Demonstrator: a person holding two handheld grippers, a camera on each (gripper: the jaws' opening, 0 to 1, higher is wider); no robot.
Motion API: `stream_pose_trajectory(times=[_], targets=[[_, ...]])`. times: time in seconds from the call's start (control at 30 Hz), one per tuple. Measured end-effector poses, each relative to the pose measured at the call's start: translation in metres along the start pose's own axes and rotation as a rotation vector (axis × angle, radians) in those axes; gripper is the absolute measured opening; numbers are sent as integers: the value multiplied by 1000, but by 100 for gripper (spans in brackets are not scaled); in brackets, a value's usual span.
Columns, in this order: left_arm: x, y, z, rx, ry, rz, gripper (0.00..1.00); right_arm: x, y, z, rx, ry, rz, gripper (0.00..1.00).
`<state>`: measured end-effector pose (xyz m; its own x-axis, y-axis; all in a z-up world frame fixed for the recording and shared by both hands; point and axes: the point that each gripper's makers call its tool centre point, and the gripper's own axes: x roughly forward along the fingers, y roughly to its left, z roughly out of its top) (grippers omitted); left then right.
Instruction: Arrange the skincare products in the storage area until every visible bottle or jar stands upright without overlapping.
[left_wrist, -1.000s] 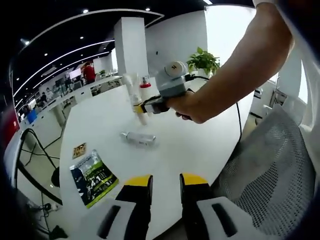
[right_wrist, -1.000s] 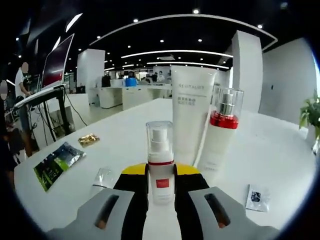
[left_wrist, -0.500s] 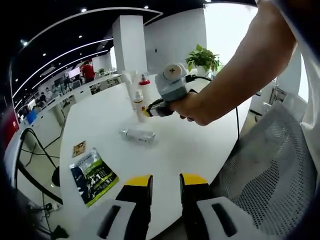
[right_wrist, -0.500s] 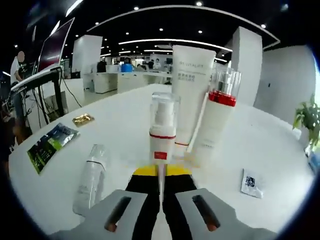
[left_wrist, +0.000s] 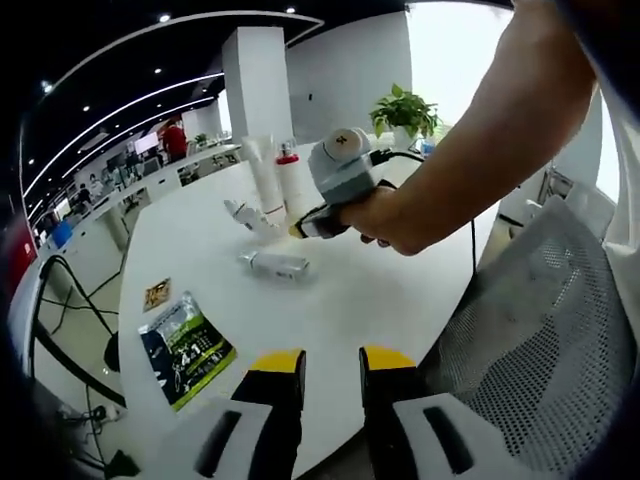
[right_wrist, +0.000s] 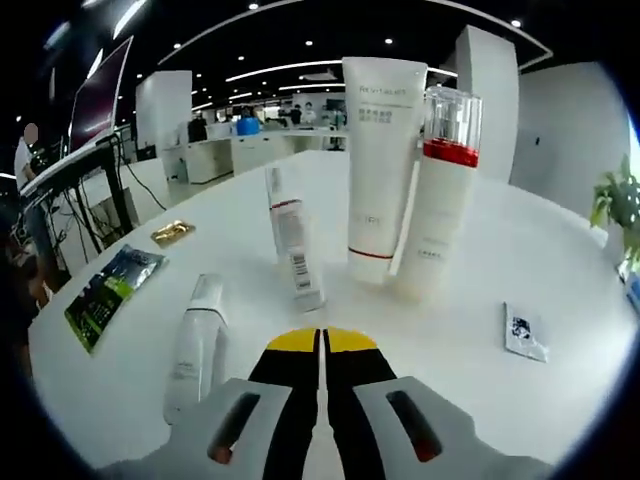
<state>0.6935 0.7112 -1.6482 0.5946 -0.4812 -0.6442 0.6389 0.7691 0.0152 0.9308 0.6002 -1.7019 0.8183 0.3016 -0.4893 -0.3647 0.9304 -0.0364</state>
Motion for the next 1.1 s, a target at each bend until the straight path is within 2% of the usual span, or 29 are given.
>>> stream_pose_trajectory(times=[0.13, 0.2, 0.27, 0.33, 0.37, 0.43, 0.53, 0.63, 0.77, 0.87, 0.93, 1.0, 1.03, 1.07, 1.1], targets=[[0, 1, -2, 2, 10, 3, 22, 2, 9, 20, -37, -49, 37, 3], [0, 1, -2, 4, 12, 5, 22, 6, 15, 30, -46, -57, 70, 8], [0, 2, -2, 3, 12, 8, 22, 12, 19, 36, -71, -41, 94, 16], [0, 2, -2, 5, 13, 10, 22, 21, 26, 41, -87, -27, 135, 19], [0, 3, -3, 4, 15, 12, 22, 27, 29, 43, -143, -18, 150, 21], [0, 3, -3, 5, 19, 16, 22, 36, 35, 43, -149, 15, 170, 25], [1, 4, -4, 4, 21, 19, 22, 54, 34, 44, -199, 55, 147, 29], [1, 5, -5, 8, 29, 21, 22, 66, 30, 45, -200, 85, 119, 31], [1, 7, -5, 3, 30, 31, 22, 75, 21, 37, -138, 151, 69, 33], [1, 7, -5, 3, 31, 32, 22, 81, 22, 30, -86, 187, 66, 30], [1, 8, -6, 3, 32, 35, 22, 87, 26, 28, -102, 193, 81, 25], [1, 8, -6, 3, 34, 36, 22, 92, 24, 24, -89, 216, 65, 24], [0, 8, -6, 9, 34, 40, 22, 93, 26, 24, -33, 206, 60, 23], [0, 9, -6, 10, 33, 43, 22, 92, 32, 21, 45, 224, 85, 21], [0, 10, -6, 7, 30, 46, 22, 93, 31, 24, 48, 205, 77, 19]])
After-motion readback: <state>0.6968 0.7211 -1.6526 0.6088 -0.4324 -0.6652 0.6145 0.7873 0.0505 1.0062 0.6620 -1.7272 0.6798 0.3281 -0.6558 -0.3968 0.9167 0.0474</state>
